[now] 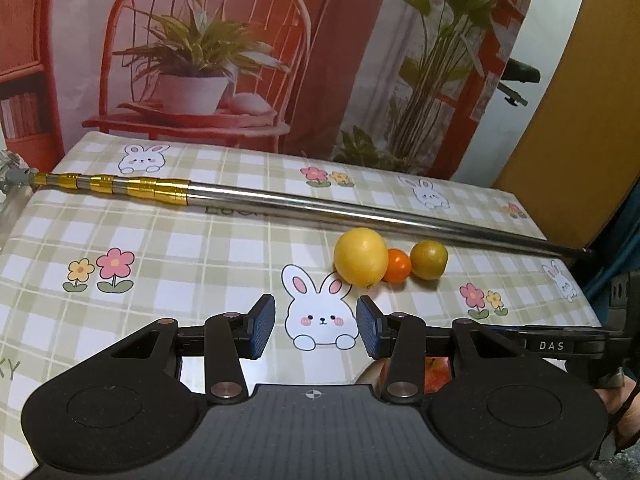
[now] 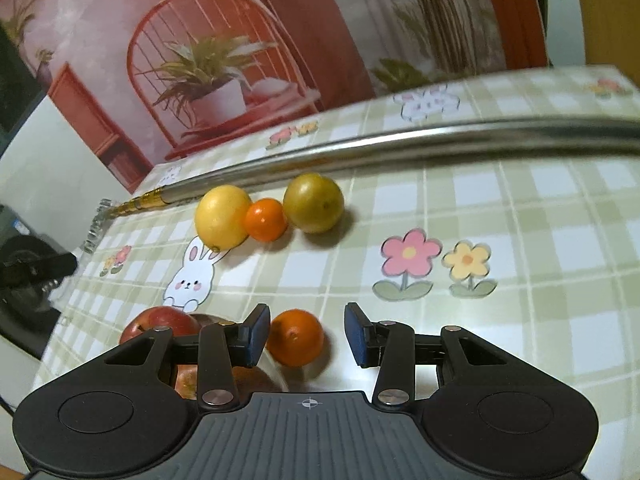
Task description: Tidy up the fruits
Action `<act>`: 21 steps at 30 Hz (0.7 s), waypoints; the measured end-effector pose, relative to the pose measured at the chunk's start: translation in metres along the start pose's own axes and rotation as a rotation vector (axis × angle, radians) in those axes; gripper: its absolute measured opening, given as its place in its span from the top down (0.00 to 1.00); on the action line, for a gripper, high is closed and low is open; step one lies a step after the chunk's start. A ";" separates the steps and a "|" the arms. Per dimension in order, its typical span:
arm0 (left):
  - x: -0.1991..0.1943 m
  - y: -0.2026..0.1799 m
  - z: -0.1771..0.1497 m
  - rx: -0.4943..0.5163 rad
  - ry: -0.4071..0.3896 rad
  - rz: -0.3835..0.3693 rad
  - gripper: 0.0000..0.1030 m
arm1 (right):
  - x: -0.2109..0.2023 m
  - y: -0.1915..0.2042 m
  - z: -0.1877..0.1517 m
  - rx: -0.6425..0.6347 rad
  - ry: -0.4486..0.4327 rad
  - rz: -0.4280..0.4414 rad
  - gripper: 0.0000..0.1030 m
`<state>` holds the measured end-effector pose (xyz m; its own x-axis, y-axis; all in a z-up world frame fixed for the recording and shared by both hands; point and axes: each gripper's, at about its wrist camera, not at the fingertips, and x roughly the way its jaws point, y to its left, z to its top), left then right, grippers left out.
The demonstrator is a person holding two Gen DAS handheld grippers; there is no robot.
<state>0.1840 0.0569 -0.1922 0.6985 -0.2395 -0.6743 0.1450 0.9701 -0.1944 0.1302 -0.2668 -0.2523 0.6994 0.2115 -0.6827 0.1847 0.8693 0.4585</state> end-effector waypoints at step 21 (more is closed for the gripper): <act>0.017 -0.038 0.016 0.043 0.043 -0.047 0.54 | -0.019 -0.011 0.002 -0.122 -0.160 -0.099 0.75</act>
<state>0.2019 0.0164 -0.1850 0.6594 -0.2851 -0.6957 0.2075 0.9584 -0.1961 0.1159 -0.2814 -0.2430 0.7843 0.0569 -0.6177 0.1804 0.9319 0.3148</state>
